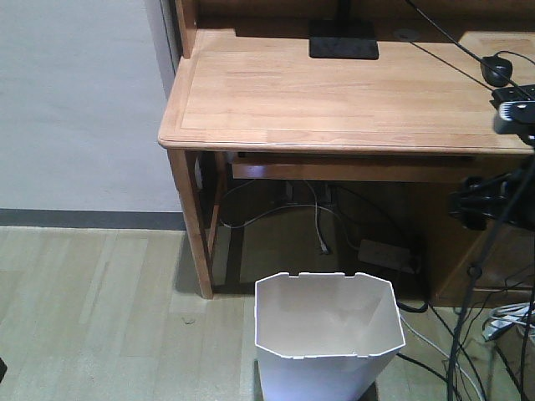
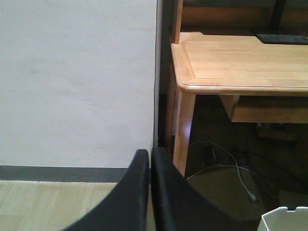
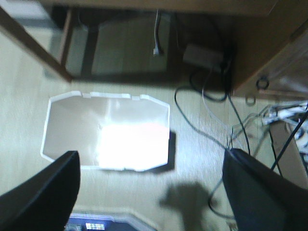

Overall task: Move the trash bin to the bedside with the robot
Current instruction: 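Reach the right gripper down to the rim of the white trash bin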

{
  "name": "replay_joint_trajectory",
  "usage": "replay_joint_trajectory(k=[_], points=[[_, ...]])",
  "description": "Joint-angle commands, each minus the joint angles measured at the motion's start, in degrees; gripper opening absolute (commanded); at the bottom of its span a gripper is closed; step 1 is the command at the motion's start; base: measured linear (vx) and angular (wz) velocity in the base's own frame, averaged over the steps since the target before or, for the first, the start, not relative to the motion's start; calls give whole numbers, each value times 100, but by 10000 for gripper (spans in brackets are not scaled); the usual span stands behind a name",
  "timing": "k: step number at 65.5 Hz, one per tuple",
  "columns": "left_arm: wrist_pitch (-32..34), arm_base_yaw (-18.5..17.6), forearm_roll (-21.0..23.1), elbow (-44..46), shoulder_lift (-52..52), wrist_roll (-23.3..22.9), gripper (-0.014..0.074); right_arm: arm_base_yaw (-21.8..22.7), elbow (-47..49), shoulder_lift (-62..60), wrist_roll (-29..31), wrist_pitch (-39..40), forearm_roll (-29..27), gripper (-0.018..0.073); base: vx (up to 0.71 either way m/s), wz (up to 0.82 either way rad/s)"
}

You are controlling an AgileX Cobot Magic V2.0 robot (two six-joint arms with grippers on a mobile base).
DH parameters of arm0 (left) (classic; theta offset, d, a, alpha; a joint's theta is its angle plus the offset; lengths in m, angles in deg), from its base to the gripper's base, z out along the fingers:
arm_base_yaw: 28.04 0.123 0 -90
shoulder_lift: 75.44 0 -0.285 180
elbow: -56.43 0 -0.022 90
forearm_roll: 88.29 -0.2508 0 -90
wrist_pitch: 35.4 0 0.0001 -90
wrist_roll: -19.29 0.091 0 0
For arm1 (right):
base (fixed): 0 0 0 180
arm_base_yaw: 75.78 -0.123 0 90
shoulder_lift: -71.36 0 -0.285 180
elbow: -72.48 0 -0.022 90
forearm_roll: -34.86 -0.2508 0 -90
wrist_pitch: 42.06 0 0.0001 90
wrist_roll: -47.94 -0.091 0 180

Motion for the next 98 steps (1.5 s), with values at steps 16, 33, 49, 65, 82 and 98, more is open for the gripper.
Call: replay_joint_trajectory(k=[16, 33, 49, 65, 82, 98], points=[[376, -17, 13, -19, -81, -25, -6, 996, 466, 1824, 2048, 598, -1955, 576, 0, 0], [376, -17, 13, -19, -81, -25, -6, 1045, 471, 3211, 4368, 1832, -3402, 576, 0, 0], [376, -17, 13, -19, -81, -25, -6, 1045, 802, 4896, 5366, 2610, -3890, 576, 0, 0], [376, -17, 13, -19, -81, -25, -6, 1045, 1770, 6400, 5418, 2544, -3909, 576, 0, 0], [376, -17, 13, -19, -81, -25, -6, 901, 2728, 7645, 5468, 2474, -3910, 576, 0, 0], [376, -17, 13, -19, -81, -25, -6, 626, 3523, 8556, 5440, 2324, -3908, 576, 0, 0]])
